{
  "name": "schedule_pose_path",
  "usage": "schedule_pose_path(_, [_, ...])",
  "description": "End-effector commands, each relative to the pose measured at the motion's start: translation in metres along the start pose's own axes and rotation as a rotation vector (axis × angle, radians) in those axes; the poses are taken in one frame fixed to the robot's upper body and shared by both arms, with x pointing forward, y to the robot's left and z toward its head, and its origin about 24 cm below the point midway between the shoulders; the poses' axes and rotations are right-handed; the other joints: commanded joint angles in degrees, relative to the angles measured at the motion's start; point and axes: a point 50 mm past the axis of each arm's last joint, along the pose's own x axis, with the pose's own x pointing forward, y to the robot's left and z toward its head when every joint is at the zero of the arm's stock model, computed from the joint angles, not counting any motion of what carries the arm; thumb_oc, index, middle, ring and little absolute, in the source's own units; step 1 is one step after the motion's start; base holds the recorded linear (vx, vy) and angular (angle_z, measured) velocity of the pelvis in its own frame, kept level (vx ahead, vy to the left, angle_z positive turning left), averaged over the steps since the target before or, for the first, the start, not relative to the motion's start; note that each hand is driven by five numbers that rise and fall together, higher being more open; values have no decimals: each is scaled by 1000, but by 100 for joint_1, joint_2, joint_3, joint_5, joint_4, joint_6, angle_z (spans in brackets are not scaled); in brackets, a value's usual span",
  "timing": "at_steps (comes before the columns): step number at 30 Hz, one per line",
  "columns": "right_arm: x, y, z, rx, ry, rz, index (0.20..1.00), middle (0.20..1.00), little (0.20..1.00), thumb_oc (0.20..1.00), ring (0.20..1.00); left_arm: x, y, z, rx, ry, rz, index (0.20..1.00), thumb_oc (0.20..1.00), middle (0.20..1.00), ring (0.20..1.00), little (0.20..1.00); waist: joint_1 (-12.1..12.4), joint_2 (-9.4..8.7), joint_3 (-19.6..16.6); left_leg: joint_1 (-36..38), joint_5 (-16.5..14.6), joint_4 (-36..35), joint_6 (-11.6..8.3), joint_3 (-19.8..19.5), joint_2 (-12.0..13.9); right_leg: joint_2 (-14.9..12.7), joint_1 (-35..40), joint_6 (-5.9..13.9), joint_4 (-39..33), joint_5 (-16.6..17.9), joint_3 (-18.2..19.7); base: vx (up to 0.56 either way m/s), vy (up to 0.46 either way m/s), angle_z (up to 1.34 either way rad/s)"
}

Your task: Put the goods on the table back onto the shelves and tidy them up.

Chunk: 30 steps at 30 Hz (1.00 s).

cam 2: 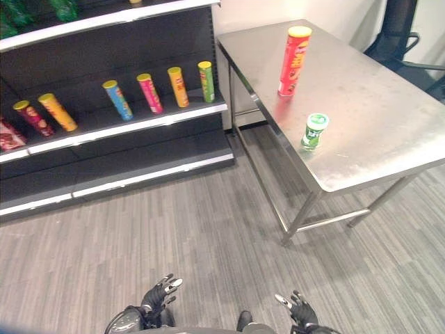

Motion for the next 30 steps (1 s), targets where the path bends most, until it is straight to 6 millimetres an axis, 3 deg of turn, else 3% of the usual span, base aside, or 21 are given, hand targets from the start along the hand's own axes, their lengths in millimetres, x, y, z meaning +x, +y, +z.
schedule_pose_path(1, [1, -6, 22, -38, -81, -2, 1000, 1000, 1000, 1000, 1000, -2, 9, 14, 30, -64, 3, 1000, 1000, 1000, 1000, 1000, 188, 43, 117, 85, 444, 72, 144, -163, -233, -705, 246, 506, 45, -10, 325, 210, 62, -28])
schedule_pose_path(2, [1, -6, 22, -38, -81, -2, 1000, 1000, 1000, 1000, 1000, -2, 10, 14, 31, -63, 3, 1000, 1000, 1000, 1000, 1000, 196, 37, 129, 108, 442, 68, 143, -151, -235, -709, 259, 507, 45, -12, 335, 272, 94, -36])
schedule_pose_path(3, [2, -5, 22, -45, -77, -3, 1000, 1000, 1000, 1000, 1000, -7, 17, 6, 40, -37, 22, 1000, 1000, 1000, 1000, 1000, 287, 18, 60, 397, 165, 105, 224, -139, -396, -713, 306, 543, 45, -65, 532, 230, 142, -68])
schedule_pose_path(5, [5, -2, 20, -34, -62, -7, 1000, 1000, 1000, 1000, 1000, -10, 20, -3, 37, -13, 44, 1000, 1000, 1000, 1000, 1000, 295, -49, -35, 435, 28, 60, 302, -53, -552, -787, 188, 644, 45, 62, 579, 225, 227, -90])
schedule_pose_path(7, [4, 0, 15, -8, -50, -5, 1000, 1000, 1000, 1000, 1000, -13, 29, 1, 48, -26, 69, 1000, 1000, 1000, 1000, 1000, 327, -160, -126, 566, -35, 60, 375, 258, -655, -853, 149, 710, 45, 25, 617, 177, 190, -101])
schedule_pose_path(10, [2, 5, 8, -64, -18, 23, 1000, 1000, 1000, 1000, 1000, -13, 35, 12, 47, -61, 91, 1000, 1000, 1000, 1000, 1000, 395, -347, -143, 685, -208, 60, 586, 278, -884, -1004, 260, 821, 79, 122, 594, 199, 166, -25])
schedule_pose_path(13, [2, 6, 14, -46, -54, 20, 1000, 1000, 1000, 1000, 1000, -12, 36, 27, 53, -117, 86, 1000, 1000, 1000, 1000, 1000, 456, -451, -18, 776, -382, 60, 870, 377, -1037, -1255, -413, 1132, 1473, 281, 878, 75, 195, -2])
schedule_pose_path(15, [2, 10, 25, -42, -101, 38, 1000, 1000, 1000, 1000, 1000, -13, 37, 38, 71, -159, 78, 1000, 1000, 1000, 1000, 1000, 432, -498, 143, 888, -487, 60, 1031, 445, -1151, -1489, -1005, 1342, 2565, 839, 993, 62, 198, -25])
schedule_pose_path(17, [4, 14, 27, -37, -110, 47, 1000, 1000, 1000, 1000, 1000, -13, 38, 48, 70, -194, 83, 1000, 1000, 1000, 1000, 1000, 464, -492, 231, 966, -626, 60, 1081, 553, -1148, -1775, -1564, 1332, 3221, 1115, 719, 78, 172, -47])
schedule_pose_path(18, [4, 16, 27, -33, -107, 52, 1000, 1000, 1000, 1000, 1000, -13, 39, 50, 74, -198, 90, 1000, 1000, 1000, 1000, 1000, 469, -530, 220, 1039, -726, 60, 1063, 618, -1199, -1940, -1690, 1329, 3163, 1172, 549, 185, 79, -50])
schedule_pose_path(19, [3, 18, 26, -46, -105, 63, 1000, 1000, 1000, 1000, 1000, -12, 39, 53, 75, -207, 91, 1000, 1000, 1000, 1000, 1000, 460, -592, 206, 1112, -819, 60, 1012, 704, -1273, -2053, -1764, 1280, 2640, 1148, 282, 165, 32, -44])
schedule_pose_path(24, [3, 18, 26, -46, -105, 63, 1000, 1000, 1000, 1000, 1000, -12, 39, 53, 75, -207, 91, 1000, 1000, 1000, 1000, 1000, 438, -578, 230, 1141, -827, 60, 1008, 681, -1259, -2043, -1696, 1284, 2602, 1152, 244, 97, -11, 12])
schedule_pose_path(25, [0, 11, 21, -50, -97, 41, 1000, 1000, 1000, 1000, 1000, -10, 34, 55, 73, -219, 81, 1000, 1000, 1000, 1000, 1000, 168, -546, 247, 1346, -1074, 60, 919, 539, -1441, -1710, -1778, 1173, 461, 1330, 290, 536, -91, 4])
schedule_pose_path(26, [-1, 8, 18, -54, -93, 32, 1000, 1000, 1000, 1000, 1000, -10, 36, 57, 78, -223, 87, 1000, 1000, 1000, 1000, 1000, 78, -538, 209, 1406, -1142, 60, 888, 489, -1512, -1686, -1787, 1274, 137, 1550, 410, 536, -91, -4])
schedule_pose_path(28, [-5, 3, 10, -60, -71, 22, 1000, 1000, 1000, 1000, 1000, -8, 34, 56, 87, -212, 79, 1000, 1000, 1000, 1000, 1000, -46, -496, 153, 1563, -1243, 60, 861, 426, -1607, -1628, -1794, 1299, 81, 1662, 564, 393, -114, 25])
schedule_pose_path(30, [-8, -5, 1, -57, -42, 3, 1000, 1000, 1000, 1000, 1000, -8, 31, 48, 80, -188, 72, 1000, 1000, 1000, 1000, 1000, -73, -419, 92, 1799, -1330, 60, 773, 381, -1570, -1562, -1522, 1142, 84, 1521, 303, 313, -153, 40])
